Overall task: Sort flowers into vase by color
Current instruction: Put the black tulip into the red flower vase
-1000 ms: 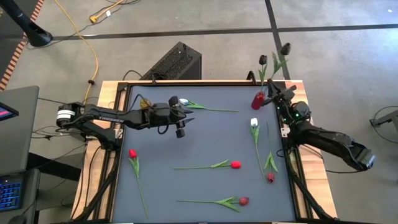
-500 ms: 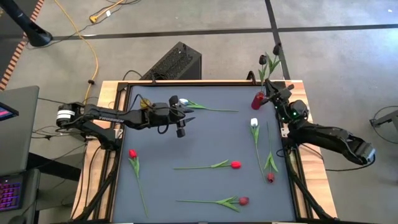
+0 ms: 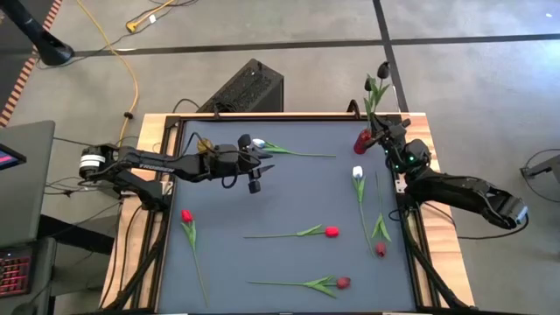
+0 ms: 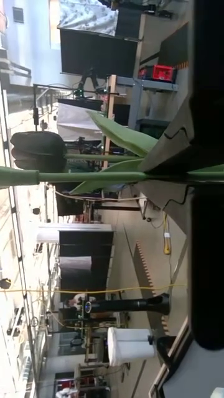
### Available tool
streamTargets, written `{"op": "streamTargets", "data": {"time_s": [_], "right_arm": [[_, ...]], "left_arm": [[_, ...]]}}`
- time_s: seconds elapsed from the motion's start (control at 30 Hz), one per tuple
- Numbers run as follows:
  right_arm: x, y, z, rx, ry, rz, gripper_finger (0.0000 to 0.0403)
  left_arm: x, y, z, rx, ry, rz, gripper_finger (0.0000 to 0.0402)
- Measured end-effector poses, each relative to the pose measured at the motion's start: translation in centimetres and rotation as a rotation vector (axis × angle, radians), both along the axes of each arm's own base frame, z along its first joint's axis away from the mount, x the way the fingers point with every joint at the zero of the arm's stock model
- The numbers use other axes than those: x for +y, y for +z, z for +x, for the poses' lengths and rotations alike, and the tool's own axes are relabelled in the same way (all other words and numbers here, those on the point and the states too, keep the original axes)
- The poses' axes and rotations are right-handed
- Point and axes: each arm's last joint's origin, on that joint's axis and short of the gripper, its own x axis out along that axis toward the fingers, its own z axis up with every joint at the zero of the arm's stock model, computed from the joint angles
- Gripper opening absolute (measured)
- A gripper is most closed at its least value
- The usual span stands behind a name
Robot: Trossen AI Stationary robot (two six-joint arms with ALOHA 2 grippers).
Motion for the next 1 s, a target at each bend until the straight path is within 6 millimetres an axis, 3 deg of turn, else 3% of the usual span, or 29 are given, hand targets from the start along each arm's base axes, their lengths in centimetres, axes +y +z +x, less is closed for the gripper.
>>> {"op": "streamTargets", "data": {"time_s": [0.43, 0.8, 1.0], "right_arm": [[0.02, 0.06, 0.03, 0.049, -0.013, -0.031, 0.0063], [0.13, 0.06, 0.15, 0.049, -0.001, -0.032, 0.0150], [0.58, 0.08, 0.64, 0.089, 0.032, -0.058, 0.0178]], "left_arm": [[0.00, 0.00, 0.00, 0.000, 0.000, -0.001, 0.0130], [0.00, -0.01, -0.01, -0.001, 0.001, -0.004, 0.0130], [0.00, 0.00, -0.01, -0.001, 0.001, -0.004, 0.0130]]}}
